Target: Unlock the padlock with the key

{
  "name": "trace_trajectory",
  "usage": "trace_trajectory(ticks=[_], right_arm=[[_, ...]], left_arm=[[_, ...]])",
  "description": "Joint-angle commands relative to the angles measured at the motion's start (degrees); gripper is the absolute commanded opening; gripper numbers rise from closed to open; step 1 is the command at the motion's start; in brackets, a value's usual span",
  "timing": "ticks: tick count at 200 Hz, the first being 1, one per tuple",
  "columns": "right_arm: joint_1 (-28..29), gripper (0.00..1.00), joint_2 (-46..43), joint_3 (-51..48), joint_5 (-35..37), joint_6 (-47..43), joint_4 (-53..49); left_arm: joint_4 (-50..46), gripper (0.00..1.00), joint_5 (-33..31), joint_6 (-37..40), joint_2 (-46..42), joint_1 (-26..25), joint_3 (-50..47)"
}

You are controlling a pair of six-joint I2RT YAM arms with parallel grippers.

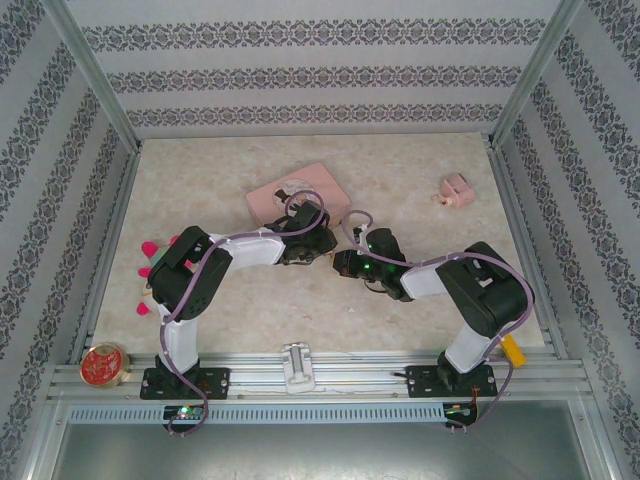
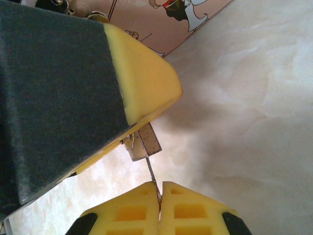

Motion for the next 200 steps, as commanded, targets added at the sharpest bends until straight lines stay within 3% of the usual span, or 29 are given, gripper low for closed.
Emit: trace_trajectory(ticks=[1,200], right_arm=[[-1.0,0.00,-1.3,3.1,0.9,0.3,3.8],[-1.5,0.00,-1.0,3.1,1.5,-0.4,2.4]], left_arm=[[0.2,0.19,7.2,-2.3,0.6,-0.4,-1.4],[1.6,0.17,7.8,-2.8,0.9,-0.3,-2.0]])
